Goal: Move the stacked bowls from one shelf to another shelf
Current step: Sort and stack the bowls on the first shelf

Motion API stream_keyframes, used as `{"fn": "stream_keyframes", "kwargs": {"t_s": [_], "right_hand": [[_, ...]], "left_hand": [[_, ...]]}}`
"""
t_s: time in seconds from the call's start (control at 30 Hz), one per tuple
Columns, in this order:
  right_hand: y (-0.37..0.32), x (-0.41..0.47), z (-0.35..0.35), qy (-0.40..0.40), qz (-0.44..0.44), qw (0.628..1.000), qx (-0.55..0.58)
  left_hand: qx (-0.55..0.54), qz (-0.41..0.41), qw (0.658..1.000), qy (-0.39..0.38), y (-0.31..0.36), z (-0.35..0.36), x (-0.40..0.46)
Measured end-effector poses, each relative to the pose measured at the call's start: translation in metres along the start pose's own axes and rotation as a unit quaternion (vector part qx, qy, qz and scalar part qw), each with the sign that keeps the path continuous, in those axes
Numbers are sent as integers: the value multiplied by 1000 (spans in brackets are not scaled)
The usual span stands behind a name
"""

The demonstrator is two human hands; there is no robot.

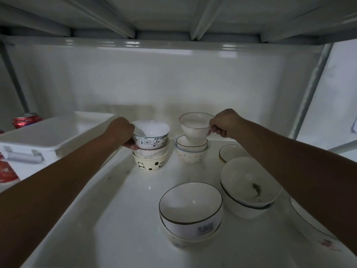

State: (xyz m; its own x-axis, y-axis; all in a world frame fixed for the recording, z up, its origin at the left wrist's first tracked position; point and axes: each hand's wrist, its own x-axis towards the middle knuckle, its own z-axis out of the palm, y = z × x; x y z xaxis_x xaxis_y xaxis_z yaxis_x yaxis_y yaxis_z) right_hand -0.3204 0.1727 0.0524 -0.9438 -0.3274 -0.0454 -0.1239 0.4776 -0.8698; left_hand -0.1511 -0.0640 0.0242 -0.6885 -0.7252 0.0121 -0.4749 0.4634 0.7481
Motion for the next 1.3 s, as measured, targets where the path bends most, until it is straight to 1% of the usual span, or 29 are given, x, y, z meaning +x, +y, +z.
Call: {"fn": "stream_keyframes", "kwargs": {"t_s": [0.03, 0.07, 0.13, 0.2, 0.27, 0.4, 0.47, 0.63, 0.7, 0.77, 0.83, 0.93, 1.03, 1.13, 1.3], "right_hand": [[1, 3, 4, 5, 3, 1000, 0], [2, 6, 8, 6, 6, 1000, 5], [6, 12, 16, 9, 14, 1000, 5], [11, 18, 24, 13, 21, 1000, -6], [16, 22, 30, 21, 26, 999, -22], [22, 25, 39, 15, 46, 998, -32], [22, 27, 43, 18, 46, 997, -63], [20, 24, 42, -23, 70, 993, -90], [20, 24, 42, -27, 72, 990, -122], [20, 25, 42, -39, 81, 988, -123], [22, 28, 41, -42, 71, 990, -111], [21, 29, 37, -21, 34, 994, -100], [15, 26, 27, 7, 4, 990, -138], [10, 22, 12, 20, -7, 988, -151], [14, 9, -16, 21, -24, 989, -142]], "left_hand": [[-35, -22, 999, -18, 1, -2, 0], [-51, -7, 998, -21, 1, 0, -1], [0, 9, 1000, 21, -1, 4, 2], [-10, 8, 999, 38, -5, 5, 4], [-5, 20, 999, 24, -8, 5, 6], [-30, 24, 999, 18, -13, 5, 7], [-48, 23, 999, 10, -14, 5, 7], [-97, 27, 995, -10, -14, 7, 5], [-98, 21, 995, -14, -16, 7, 4], [-89, 14, 996, -16, -17, 7, 6], [-89, 8, 996, -18, -18, 7, 7], [-98, 10, 995, -13, -19, 8, 8], [-94, 18, 995, -9, -18, 8, 7], [-80, 15, 997, -14, -18, 9, 8], [-75, 4, 997, -22, -20, 10, 8]]}}
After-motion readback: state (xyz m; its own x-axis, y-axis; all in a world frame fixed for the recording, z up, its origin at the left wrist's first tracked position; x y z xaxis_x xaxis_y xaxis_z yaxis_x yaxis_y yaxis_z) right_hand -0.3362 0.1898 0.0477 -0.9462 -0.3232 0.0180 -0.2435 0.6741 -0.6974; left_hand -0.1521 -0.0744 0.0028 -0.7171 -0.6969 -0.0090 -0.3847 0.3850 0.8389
